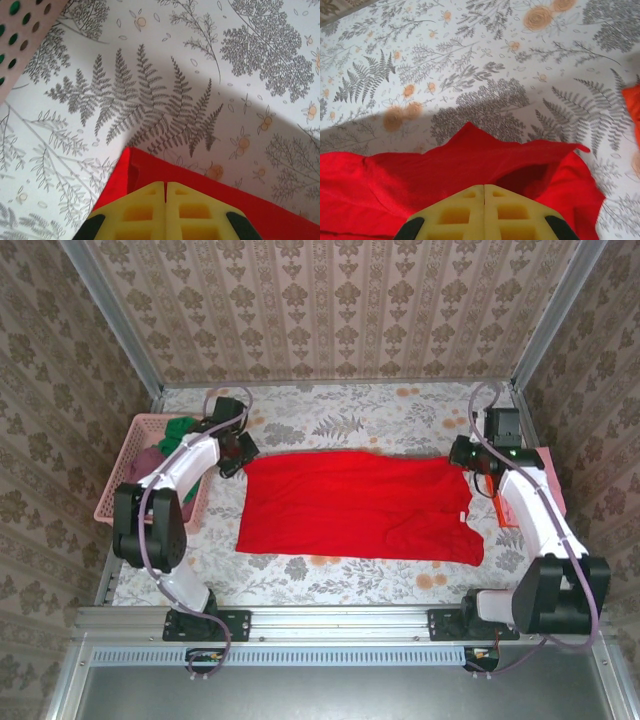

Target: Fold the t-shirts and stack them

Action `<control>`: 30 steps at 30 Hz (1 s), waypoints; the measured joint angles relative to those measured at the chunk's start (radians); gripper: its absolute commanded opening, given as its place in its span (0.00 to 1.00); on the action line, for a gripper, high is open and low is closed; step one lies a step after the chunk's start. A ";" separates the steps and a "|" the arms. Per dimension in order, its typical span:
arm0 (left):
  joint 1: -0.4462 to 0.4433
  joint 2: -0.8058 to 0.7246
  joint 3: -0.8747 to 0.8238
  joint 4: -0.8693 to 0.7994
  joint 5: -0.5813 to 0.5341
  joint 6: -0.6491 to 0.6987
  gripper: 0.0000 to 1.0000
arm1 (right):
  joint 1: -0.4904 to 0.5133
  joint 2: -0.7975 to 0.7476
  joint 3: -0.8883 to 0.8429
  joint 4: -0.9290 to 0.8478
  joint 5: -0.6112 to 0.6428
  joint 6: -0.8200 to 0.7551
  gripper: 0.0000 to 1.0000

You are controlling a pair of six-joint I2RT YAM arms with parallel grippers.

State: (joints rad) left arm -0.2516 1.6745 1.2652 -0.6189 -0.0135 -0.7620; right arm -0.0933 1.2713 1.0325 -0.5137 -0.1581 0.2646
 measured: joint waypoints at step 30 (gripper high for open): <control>0.031 -0.292 -0.279 -0.089 0.097 0.006 0.00 | -0.032 -0.454 -0.332 -0.253 0.127 0.167 0.00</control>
State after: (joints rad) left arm -0.2207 1.3823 0.9859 -0.7074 0.0837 -0.7555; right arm -0.1249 0.8173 0.7002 -0.7666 -0.0315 0.4320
